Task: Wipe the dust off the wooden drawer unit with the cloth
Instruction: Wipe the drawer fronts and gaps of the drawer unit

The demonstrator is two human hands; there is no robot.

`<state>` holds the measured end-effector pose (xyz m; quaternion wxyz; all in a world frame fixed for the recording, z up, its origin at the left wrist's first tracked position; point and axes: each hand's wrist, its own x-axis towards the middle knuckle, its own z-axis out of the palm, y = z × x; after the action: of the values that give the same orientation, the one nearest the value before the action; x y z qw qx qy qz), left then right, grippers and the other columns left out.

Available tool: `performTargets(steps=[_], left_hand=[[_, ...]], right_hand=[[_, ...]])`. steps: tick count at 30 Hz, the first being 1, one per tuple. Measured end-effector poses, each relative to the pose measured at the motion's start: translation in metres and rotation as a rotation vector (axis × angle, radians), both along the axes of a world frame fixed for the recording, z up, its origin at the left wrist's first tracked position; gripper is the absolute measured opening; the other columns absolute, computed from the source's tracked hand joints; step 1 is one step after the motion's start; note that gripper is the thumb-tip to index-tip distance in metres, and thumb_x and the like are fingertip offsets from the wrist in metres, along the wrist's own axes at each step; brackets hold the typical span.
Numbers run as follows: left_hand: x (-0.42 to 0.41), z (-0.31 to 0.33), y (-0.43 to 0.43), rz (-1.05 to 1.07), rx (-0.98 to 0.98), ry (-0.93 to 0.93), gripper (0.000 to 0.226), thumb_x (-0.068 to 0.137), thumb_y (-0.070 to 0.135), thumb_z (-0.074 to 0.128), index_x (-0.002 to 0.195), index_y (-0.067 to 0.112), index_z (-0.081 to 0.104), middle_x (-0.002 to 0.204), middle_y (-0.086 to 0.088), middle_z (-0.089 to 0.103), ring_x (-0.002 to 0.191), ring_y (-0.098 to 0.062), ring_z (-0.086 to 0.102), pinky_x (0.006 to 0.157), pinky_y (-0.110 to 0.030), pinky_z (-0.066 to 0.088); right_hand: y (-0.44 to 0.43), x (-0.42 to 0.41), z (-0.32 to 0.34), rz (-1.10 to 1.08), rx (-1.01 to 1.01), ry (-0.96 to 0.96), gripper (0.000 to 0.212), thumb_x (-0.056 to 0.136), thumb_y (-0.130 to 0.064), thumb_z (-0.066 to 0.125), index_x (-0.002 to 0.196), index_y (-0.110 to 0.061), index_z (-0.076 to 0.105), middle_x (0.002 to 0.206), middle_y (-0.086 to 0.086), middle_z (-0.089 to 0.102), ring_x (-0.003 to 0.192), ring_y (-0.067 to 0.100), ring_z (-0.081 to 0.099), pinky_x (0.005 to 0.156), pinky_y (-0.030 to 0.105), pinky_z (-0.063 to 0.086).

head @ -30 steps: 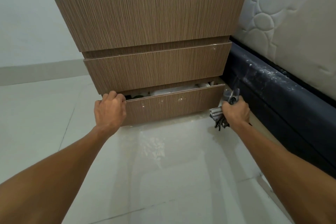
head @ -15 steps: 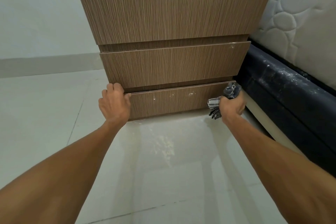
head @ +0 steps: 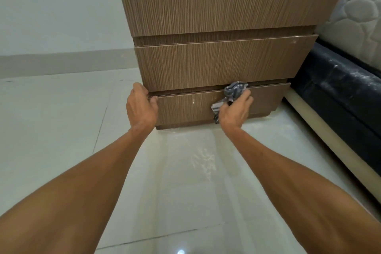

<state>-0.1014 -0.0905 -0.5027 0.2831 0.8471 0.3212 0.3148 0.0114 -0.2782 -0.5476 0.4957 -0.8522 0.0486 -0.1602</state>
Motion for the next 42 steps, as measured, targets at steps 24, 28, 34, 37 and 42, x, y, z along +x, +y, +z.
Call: performTargets(steps=[24, 28, 34, 37, 42], left_hand=[[-0.01, -0.016, -0.001, -0.203, 0.47, 0.195, 0.016, 0.095, 0.012, 0.053, 0.108, 0.006, 0.061, 0.106, -0.013, 0.056, 0.095, -0.03, 0.052, 0.072, -0.04, 0.049], [-0.003, -0.025, -0.012, -0.239, 0.62, 0.262, 0.024, 0.09, 0.006, 0.06, 0.114, 0.005, 0.058, 0.105, -0.015, 0.055, 0.091, -0.032, 0.052, 0.07, -0.045, 0.05], [0.003, -0.032, -0.023, -0.168, 0.624, 0.248, 0.033, 0.085, -0.002, 0.061, 0.117, 0.004, 0.054, 0.107, -0.016, 0.053, 0.092, -0.034, 0.05, 0.068, -0.043, 0.045], [0.005, -0.033, -0.025, -0.154, 0.619, 0.241, 0.033, 0.085, -0.003, 0.059, 0.117, 0.003, 0.054, 0.107, -0.017, 0.053, 0.091, -0.035, 0.05, 0.067, -0.043, 0.045], [0.006, -0.036, -0.026, -0.132, 0.591, 0.259, 0.039, 0.084, -0.003, 0.061, 0.121, 0.005, 0.052, 0.111, -0.016, 0.053, 0.096, -0.034, 0.05, 0.072, -0.045, 0.05]], right_hand=[[0.078, -0.059, -0.033, 0.655, -0.485, -0.105, 0.052, 0.077, -0.016, 0.077, 0.117, -0.015, 0.044, 0.114, 0.009, 0.047, 0.093, 0.033, 0.061, 0.078, 0.041, 0.053], [0.04, -0.037, -0.037, 0.538, -0.407, -0.084, 0.048, 0.076, -0.015, 0.078, 0.111, -0.014, 0.044, 0.115, 0.008, 0.048, 0.094, 0.03, 0.061, 0.08, 0.039, 0.052], [-0.029, 0.006, -0.037, 0.376, -0.364, -0.06, 0.051, 0.074, -0.014, 0.081, 0.111, -0.013, 0.046, 0.113, 0.008, 0.05, 0.095, 0.028, 0.061, 0.082, 0.04, 0.052], [-0.059, 0.026, -0.04, 0.296, -0.324, -0.036, 0.054, 0.072, -0.012, 0.083, 0.111, -0.012, 0.046, 0.113, 0.009, 0.05, 0.096, 0.025, 0.06, 0.086, 0.04, 0.054], [-0.098, 0.051, -0.039, 0.109, -0.194, 0.067, 0.055, 0.077, -0.013, 0.079, 0.12, -0.011, 0.044, 0.121, 0.011, 0.049, 0.103, 0.023, 0.054, 0.088, 0.031, 0.044]])
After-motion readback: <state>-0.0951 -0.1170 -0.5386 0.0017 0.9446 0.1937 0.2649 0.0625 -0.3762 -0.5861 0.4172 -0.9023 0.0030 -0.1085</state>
